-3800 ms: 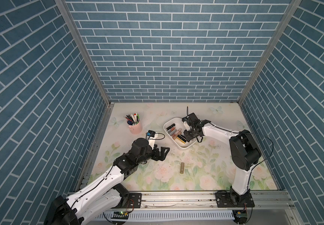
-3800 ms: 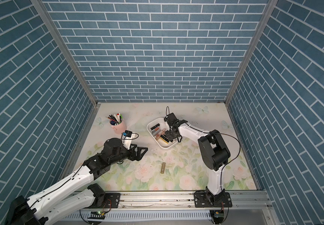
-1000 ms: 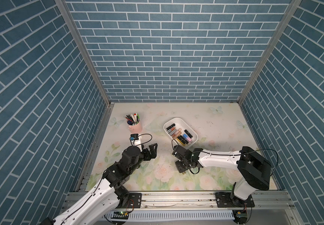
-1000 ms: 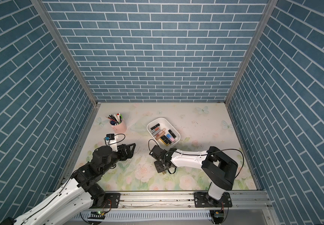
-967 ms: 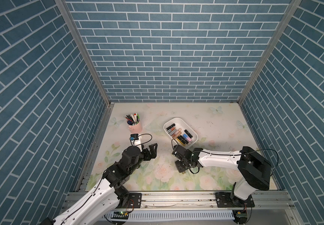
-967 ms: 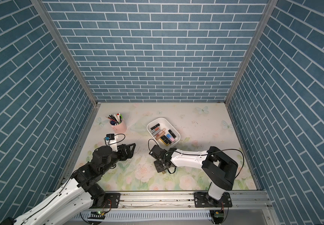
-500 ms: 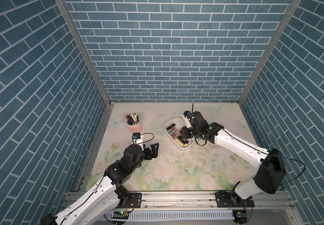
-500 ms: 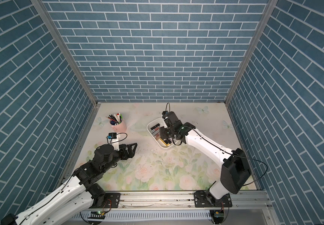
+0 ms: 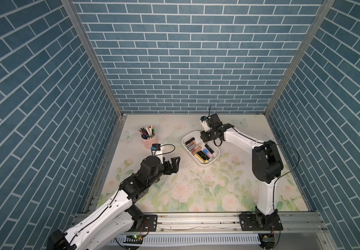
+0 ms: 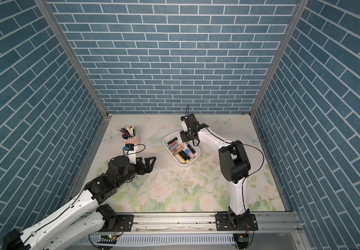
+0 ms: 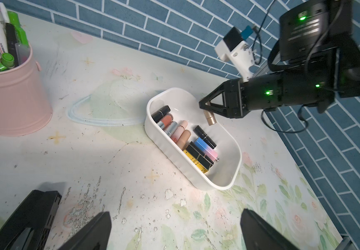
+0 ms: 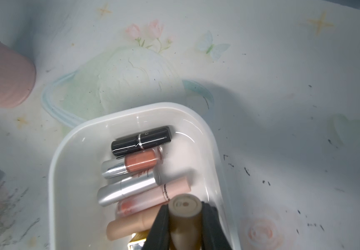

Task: Put the lipstick into the storage box
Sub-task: Place the lipstick in the storage box.

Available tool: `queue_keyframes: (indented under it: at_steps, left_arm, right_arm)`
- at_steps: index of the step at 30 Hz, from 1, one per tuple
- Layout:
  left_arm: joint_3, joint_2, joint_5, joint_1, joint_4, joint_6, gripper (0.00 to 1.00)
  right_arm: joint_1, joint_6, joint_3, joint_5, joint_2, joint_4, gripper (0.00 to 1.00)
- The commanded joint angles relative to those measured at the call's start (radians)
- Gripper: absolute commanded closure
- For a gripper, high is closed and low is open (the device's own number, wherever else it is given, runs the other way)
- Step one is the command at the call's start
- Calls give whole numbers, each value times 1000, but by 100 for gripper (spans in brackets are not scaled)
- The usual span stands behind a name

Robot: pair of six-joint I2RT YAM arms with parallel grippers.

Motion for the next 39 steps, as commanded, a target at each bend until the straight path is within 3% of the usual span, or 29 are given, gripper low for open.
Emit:
queue_keyframes:
  at_steps: [1,17,25,28,33,39]
  left_arm:
    - [6,-4,1,1,-1,22,0]
    - [4,54,48,46,18,57,0]
    - [6,60,61,58,23,52,0]
    - [11,60,63,59,25,51,0]
    - [38,55,40,67,12,53,0]
    - [86,21,-44,76,-11,66,0]
  right_arm:
    - [3,-148,75,34,44,8,80]
    - [8,-221,203,36,245,-2,79]
    - [9,-206,190,32,226,-3,53]
    - [11,-191,177,17,181,0,44]
    - [11,-153,124,-27,19,4,42]
    - [7,-109,-148,-50,-292,146,38]
